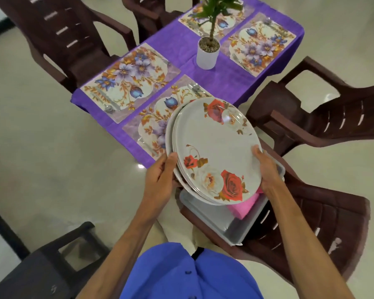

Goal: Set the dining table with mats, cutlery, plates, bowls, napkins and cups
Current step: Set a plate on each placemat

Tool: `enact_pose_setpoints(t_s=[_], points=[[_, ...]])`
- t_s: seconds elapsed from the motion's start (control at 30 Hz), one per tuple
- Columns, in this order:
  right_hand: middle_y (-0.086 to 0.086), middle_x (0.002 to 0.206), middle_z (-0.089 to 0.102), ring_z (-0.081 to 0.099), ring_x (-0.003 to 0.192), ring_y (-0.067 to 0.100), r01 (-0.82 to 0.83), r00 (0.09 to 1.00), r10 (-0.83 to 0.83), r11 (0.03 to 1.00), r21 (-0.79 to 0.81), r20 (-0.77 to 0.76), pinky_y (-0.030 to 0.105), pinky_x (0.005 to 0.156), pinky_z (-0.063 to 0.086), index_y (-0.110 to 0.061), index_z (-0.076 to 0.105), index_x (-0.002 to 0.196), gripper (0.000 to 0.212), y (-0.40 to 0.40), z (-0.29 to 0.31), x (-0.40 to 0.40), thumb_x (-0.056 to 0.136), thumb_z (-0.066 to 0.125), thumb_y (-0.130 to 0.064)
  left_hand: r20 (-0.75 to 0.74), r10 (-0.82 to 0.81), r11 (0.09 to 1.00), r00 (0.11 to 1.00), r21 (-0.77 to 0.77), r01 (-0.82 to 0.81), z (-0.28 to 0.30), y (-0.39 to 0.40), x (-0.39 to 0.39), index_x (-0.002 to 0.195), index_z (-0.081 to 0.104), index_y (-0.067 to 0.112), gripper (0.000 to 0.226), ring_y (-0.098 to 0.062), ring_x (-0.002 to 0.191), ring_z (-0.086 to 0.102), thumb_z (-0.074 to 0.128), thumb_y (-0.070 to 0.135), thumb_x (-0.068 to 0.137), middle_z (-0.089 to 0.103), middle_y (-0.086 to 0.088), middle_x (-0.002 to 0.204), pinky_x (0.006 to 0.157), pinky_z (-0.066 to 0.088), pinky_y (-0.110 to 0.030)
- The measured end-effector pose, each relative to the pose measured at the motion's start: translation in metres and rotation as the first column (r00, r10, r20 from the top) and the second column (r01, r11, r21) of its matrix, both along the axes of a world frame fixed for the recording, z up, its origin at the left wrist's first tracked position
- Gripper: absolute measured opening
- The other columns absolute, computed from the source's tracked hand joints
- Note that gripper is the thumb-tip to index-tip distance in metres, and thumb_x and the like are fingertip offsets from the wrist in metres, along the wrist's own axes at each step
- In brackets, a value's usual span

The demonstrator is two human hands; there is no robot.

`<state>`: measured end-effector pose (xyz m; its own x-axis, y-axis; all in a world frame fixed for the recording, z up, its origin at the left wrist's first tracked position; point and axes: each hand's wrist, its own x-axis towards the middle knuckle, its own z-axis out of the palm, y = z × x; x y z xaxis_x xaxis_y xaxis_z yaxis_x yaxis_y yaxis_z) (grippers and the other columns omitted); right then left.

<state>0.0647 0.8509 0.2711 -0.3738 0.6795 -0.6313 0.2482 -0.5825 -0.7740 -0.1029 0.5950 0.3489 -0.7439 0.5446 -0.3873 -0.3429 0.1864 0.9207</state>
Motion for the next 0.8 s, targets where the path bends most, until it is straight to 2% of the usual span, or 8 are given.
enact_pose_setpoints(t_s=[0.07, 0.13, 0.23, 0.33, 0.43, 0.53, 0.67, 0.8], points=[[0.004, 0.117, 0.069, 0.067, 0.103, 0.026, -0.014, 0.999, 0.011, 0.996, 0.083, 0.036, 0.041, 0.085, 0.055, -0.017, 0.053, 0.124, 0.033, -0.008, 0.01, -0.021, 0.104, 0.056, -0.044, -0.02, -0.002, 1.0, 1.0, -0.011, 0.002, -0.001, -0.01, -0.019, 0.109, 0.07, 0.0, 0.036, -0.049, 0.088, 0.072, 0.052, 0.032, 0.109, 0.074, -0.025, 0.094, 0.07, 0.063, -0.059], [0.006, 0.114, 0.066, 0.065, 0.098, 0.026, -0.046, 0.997, 0.035, 0.986, 0.161, 0.066, 0.043, 0.084, 0.055, -0.019, 0.049, 0.117, 0.027, -0.029, 0.017, -0.059, 0.105, 0.055, -0.042, 0.005, 0.004, 1.0, 1.0, -0.01, -0.004, -0.005, -0.035, -0.058, 0.11, 0.069, -0.002, 0.038, -0.052, 0.088, 0.071, 0.051, 0.031, 0.11, 0.074, -0.026, 0.095, 0.076, 0.059, -0.067], [0.015, 0.102, 0.061, 0.061, 0.09, 0.023, -0.057, 0.996, 0.035, 0.959, 0.277, 0.083, 0.05, 0.085, 0.054, -0.022, 0.047, 0.101, 0.023, -0.054, 0.034, -0.113, 0.101, 0.06, -0.042, 0.045, -0.005, 1.0, 0.999, -0.018, 0.006, -0.016, -0.074, -0.116, 0.116, 0.069, 0.001, 0.035, -0.04, 0.095, 0.076, 0.048, 0.028, 0.111, 0.078, -0.019, 0.102, 0.085, 0.061, -0.062], [-0.001, 0.085, 0.051, 0.052, 0.072, 0.007, -0.085, 0.993, 0.043, 0.906, 0.414, 0.109, 0.035, 0.074, 0.044, -0.023, 0.042, 0.087, 0.024, -0.073, 0.061, -0.161, 0.104, 0.058, -0.032, 0.141, -0.016, 0.999, 0.99, 0.034, 0.011, -0.024, -0.103, -0.157, 0.128, 0.064, 0.002, 0.03, -0.04, 0.102, 0.075, 0.044, 0.017, 0.111, 0.077, -0.017, 0.112, 0.083, 0.064, -0.054], [-0.009, 0.082, 0.057, 0.056, 0.058, -0.007, -0.109, 0.989, 0.043, 0.861, 0.498, 0.143, 0.019, 0.059, 0.048, -0.018, 0.046, 0.092, 0.017, -0.09, 0.092, -0.203, 0.107, 0.053, -0.025, 0.235, -0.045, 0.99, 0.971, 0.143, 0.011, -0.028, -0.124, -0.19, 0.133, 0.061, 0.006, 0.03, -0.04, 0.107, 0.073, 0.043, 0.005, 0.108, 0.076, -0.016, 0.118, 0.082, 0.065, -0.046], [-0.01, 0.09, 0.066, 0.064, 0.067, -0.008, -0.128, 0.987, 0.054, 0.837, 0.531, 0.152, 0.015, 0.061, 0.05, -0.025, 0.058, 0.092, 0.016, -0.103, 0.112, -0.237, 0.106, 0.053, -0.029, 0.281, -0.083, 0.968, 0.956, 0.25, 0.011, -0.031, -0.137, -0.216, 0.141, 0.055, 0.008, 0.039, -0.037, 0.117, 0.07, 0.054, 0.007, 0.102, 0.071, -0.016, 0.13, 0.094, 0.061, -0.052], [-0.004, 0.113, 0.078, 0.075, 0.101, 0.014, -0.076, 0.996, 0.042, 0.862, 0.501, 0.078, 0.03, 0.083, 0.059, -0.022, 0.072, 0.117, 0.023, -0.117, 0.123, -0.264, 0.106, 0.055, -0.033, 0.407, -0.032, 0.952, 0.913, 0.292, -0.097, -0.034, -0.139, -0.236, 0.148, 0.05, 0.014, 0.046, -0.037, 0.126, 0.065, 0.057, 0.008, 0.104, 0.067, -0.015, 0.137, 0.099, 0.058, -0.056], [0.0, 0.113, 0.078, 0.075, 0.104, 0.023, -0.047, 0.998, 0.025, 0.886, 0.461, 0.055, 0.045, 0.094, 0.059, -0.022, 0.075, 0.113, 0.025, -0.121, 0.123, -0.277, 0.104, 0.057, -0.038, 0.488, -0.036, 0.933, 0.872, 0.329, -0.145, -0.033, -0.147, -0.251, 0.146, 0.053, 0.01, 0.044, -0.035, 0.127, 0.065, 0.06, 0.007, 0.102, 0.067, -0.017, 0.137, 0.099, 0.059, -0.05]])
